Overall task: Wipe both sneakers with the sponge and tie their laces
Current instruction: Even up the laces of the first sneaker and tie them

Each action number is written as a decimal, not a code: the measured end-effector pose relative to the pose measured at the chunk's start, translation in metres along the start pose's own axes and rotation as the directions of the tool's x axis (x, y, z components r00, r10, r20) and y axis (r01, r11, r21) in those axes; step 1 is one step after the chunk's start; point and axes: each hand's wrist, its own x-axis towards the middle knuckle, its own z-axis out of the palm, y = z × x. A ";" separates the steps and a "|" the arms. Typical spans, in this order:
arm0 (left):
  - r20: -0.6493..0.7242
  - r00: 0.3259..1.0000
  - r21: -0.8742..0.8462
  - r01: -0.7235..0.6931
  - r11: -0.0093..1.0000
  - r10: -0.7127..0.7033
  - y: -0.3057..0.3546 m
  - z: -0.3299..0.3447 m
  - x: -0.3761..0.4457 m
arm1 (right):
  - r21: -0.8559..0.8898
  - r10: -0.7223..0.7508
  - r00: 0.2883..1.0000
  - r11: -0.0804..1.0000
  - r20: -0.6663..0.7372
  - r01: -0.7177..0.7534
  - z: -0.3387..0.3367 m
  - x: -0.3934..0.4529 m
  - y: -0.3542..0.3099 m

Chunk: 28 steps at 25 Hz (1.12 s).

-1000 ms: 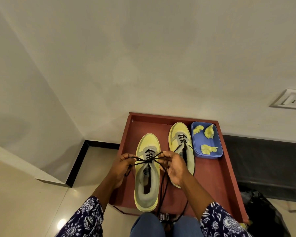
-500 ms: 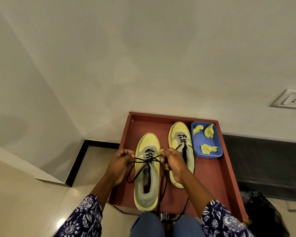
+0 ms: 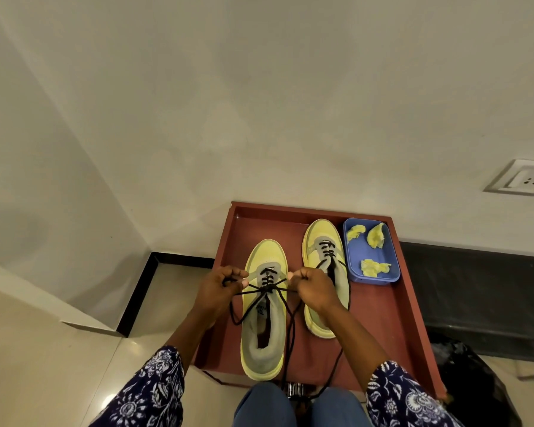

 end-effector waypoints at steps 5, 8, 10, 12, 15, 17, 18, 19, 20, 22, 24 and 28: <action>-0.029 0.996 0.371 -0.071 0.926 0.088 -0.013 -0.004 0.007 | -0.059 -0.014 0.989 0.998 -0.144 0.005 -0.005 -0.002 -0.002; -0.025 0.995 0.419 -0.076 0.905 0.095 -0.016 -0.006 0.009 | -0.178 -0.116 0.985 0.980 -0.126 0.093 -0.003 -0.004 -0.004; -0.009 0.995 0.448 -0.086 0.890 0.101 -0.015 -0.007 0.009 | -0.292 -0.169 0.979 0.947 -0.111 0.131 -0.003 -0.004 -0.003; 0.008 0.993 0.490 -0.105 0.865 0.116 -0.014 -0.007 0.009 | -0.395 -0.214 0.973 0.904 -0.088 0.163 -0.003 -0.002 0.001; 0.040 0.991 0.542 -0.128 0.831 0.127 -0.014 -0.007 0.010 | -0.523 -0.303 0.952 0.818 -0.035 0.241 -0.004 -0.001 0.006; 0.067 0.989 0.583 -0.149 0.799 0.135 -0.013 -0.007 0.010 | -0.577 -0.348 0.937 0.765 0.001 0.285 -0.004 0.002 0.009; 0.076 0.987 0.598 -0.158 0.786 0.141 -0.013 -0.007 0.010 | -0.600 -0.366 0.930 0.740 0.019 0.304 -0.005 0.004 0.010; 0.079 0.986 0.603 -0.162 0.781 0.144 -0.012 -0.007 0.010 | -0.619 -0.380 0.924 0.718 0.035 0.319 -0.005 0.005 0.011; 0.081 0.986 0.604 -0.163 0.780 0.144 -0.011 -0.007 0.011 | -0.635 -0.391 0.919 0.698 0.047 0.330 -0.006 0.006 0.013; 0.090 0.985 0.602 -0.172 0.779 0.148 -0.010 -0.008 0.012 | -0.658 -0.401 0.913 0.669 0.072 0.346 -0.007 0.007 0.015; 0.097 0.984 0.602 -0.179 0.778 0.152 -0.010 -0.010 0.013 | -0.670 -0.412 0.907 0.649 0.090 0.361 -0.008 0.007 0.017; 0.101 0.984 0.591 -0.176 0.787 0.145 -0.009 -0.010 0.011 | -0.667 -0.439 0.893 0.635 0.104 0.390 -0.009 0.004 0.021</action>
